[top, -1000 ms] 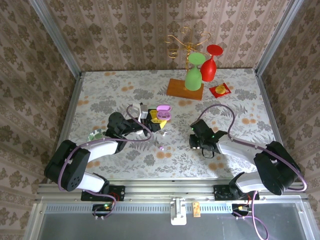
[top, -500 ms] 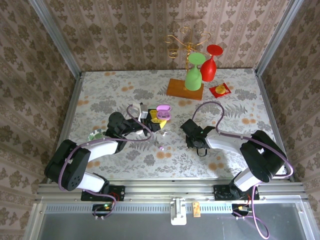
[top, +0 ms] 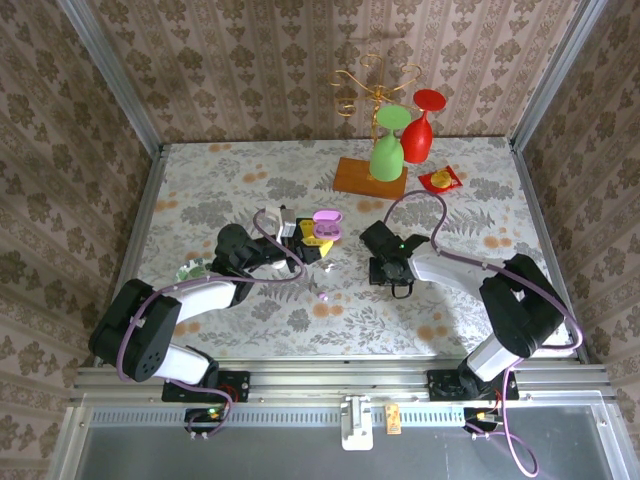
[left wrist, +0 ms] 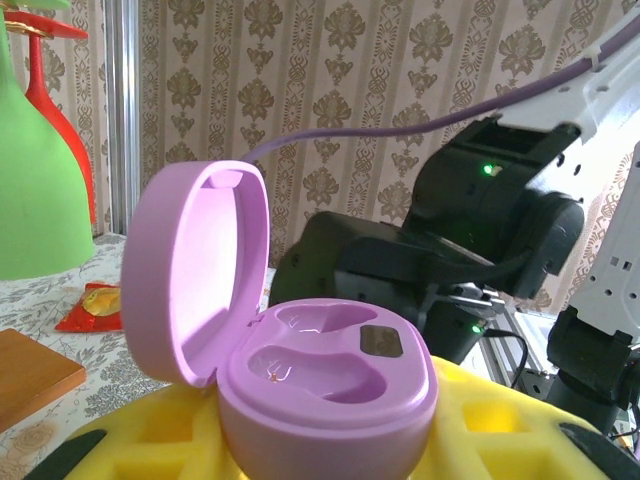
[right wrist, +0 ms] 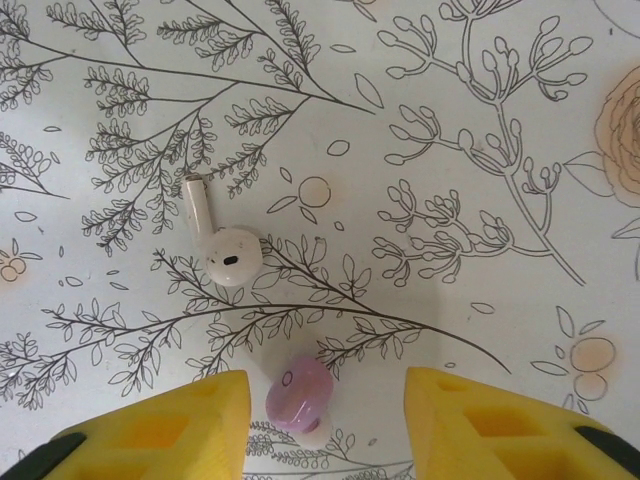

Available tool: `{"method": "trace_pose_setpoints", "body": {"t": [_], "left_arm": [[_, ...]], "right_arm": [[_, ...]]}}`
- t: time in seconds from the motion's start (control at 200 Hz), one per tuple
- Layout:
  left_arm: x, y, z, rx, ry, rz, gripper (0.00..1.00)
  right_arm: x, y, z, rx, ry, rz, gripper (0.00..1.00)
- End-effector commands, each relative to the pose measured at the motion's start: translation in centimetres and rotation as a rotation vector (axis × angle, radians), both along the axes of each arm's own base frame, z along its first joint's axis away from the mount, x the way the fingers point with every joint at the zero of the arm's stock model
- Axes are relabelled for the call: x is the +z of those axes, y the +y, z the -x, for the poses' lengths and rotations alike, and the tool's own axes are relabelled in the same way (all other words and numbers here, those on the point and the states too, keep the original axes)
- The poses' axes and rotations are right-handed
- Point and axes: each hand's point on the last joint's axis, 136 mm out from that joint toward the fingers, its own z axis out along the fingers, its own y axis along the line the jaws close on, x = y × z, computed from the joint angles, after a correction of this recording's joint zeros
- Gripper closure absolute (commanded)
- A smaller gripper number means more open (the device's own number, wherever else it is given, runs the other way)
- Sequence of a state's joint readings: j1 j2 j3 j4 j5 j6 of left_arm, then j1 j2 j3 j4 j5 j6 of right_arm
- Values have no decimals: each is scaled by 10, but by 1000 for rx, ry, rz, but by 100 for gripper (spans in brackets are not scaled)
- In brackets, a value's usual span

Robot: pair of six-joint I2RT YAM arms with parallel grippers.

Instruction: Insert wireless bluetooth earbuds into charging case

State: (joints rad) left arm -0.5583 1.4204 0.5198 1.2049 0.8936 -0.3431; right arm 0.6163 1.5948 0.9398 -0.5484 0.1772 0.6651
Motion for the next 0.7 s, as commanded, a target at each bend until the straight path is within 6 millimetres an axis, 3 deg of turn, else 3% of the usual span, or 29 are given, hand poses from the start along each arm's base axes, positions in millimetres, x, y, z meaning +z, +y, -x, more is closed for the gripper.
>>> {"method": "trace_pose_setpoints", "body": {"t": [0.0,0.14,0.255,0.495,0.695], "left_arm": [[12,1,-3,0,-63,17,70],[12,2,-5,0,-67,17,69],[10,3,-5,-1,-68,22,69],[5,9,-5,10,-62,17,69],[3,11,-5,17,-58,14,69]], "right_arm": [[7,-1,9,-5,105,18,53],[13,4,11,-47,177,30,51],[12,-3,10,-106,236,114,57],[2,1,11,-104,274,207,60],[-12,4,11,-92,311,233,69]]}}
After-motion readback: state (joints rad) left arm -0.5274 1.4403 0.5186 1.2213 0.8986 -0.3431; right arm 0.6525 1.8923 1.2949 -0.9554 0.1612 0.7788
